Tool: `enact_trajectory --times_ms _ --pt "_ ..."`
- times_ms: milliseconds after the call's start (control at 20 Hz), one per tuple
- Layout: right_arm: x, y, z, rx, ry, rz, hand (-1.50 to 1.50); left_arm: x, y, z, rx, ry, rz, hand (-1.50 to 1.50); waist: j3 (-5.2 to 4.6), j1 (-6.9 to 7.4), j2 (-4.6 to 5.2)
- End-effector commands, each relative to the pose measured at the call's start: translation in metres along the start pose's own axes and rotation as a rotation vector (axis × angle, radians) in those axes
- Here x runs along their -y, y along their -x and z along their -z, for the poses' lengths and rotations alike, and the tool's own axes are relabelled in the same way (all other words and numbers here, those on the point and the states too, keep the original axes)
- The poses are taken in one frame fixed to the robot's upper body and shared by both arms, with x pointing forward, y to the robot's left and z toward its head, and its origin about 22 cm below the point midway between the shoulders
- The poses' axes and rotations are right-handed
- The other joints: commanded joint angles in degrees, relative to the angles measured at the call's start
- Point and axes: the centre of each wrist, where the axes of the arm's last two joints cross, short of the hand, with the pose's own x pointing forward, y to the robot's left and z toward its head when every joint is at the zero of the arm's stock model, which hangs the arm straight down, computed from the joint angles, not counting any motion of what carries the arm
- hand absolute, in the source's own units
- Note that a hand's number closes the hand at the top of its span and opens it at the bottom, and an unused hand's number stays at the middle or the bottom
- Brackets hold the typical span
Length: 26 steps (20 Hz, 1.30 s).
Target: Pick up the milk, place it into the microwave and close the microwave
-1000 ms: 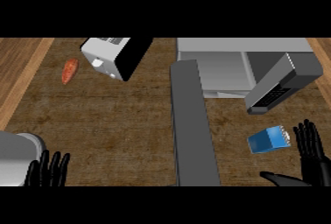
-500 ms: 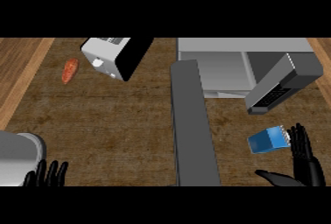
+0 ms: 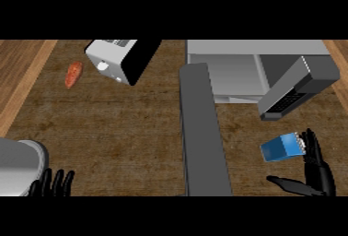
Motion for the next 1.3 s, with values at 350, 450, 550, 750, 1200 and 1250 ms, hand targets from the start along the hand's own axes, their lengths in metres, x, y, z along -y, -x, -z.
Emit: enact_trajectory --times_ms 350,450,550,750,1200,1250 --pt "-0.013 0.007 0.032 0.037 -0.071 0.059 -1.50 0.000 -0.003 -0.006 -0.005 0.005 -0.003 -1.50 0.00 0.14 0.02" --pt "-0.021 0.023 -0.008 0.016 -0.061 0.048 -1.50 -0.012 0.003 -0.026 -0.010 0.010 -0.006 -1.50 -0.01 0.15 -0.03" --pt "-0.039 0.009 0.030 0.017 -0.046 0.085 -1.50 -0.007 -0.004 -0.016 0.002 0.007 0.007 -1.50 -0.04 0.01 -0.08" --pt "-0.023 0.013 0.025 0.019 -0.023 0.040 -1.50 -0.007 -0.008 -0.005 0.004 -0.008 -0.005 -1.50 -0.02 -0.04 0.00" --pt "-0.014 0.010 0.049 0.076 0.043 -0.101 1.50 -0.004 0.002 -0.012 0.001 -0.002 -0.021 -1.50 0.07 0.55 0.24" --pt "-0.014 0.002 0.058 0.087 0.075 -0.131 1.50 -0.015 -0.003 -0.023 0.001 0.004 -0.017 -1.50 0.00 0.30 0.05"
